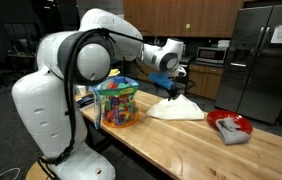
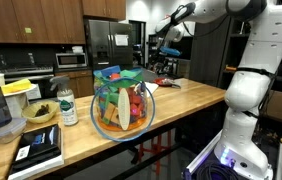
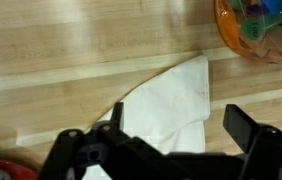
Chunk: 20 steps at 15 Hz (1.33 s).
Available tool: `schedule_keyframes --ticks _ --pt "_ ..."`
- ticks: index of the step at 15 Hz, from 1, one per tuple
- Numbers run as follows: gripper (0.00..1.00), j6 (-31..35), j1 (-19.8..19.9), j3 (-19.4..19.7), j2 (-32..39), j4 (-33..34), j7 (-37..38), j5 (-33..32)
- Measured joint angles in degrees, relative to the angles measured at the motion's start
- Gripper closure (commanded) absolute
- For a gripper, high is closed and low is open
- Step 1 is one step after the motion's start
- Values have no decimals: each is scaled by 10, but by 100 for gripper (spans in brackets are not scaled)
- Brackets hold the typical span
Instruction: Lift the blue plush block from the towel, put it in the bag and then move the bag to the left
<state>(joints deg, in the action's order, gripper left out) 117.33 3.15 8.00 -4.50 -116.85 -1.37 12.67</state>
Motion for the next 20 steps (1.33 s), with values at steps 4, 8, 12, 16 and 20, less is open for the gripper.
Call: schedule_keyframes --ticks 4,8,12,16,20 --pt "0 -16 0 -11 30 24 0 -11" --pt "0 -25 -1 -24 54 42 1 -31" --pt "0 -32 -2 -37 74 57 2 -44" --pt "0 13 -7 -49 90 60 15 -44" --pt "0 41 -17 -61 104 60 44 -44"
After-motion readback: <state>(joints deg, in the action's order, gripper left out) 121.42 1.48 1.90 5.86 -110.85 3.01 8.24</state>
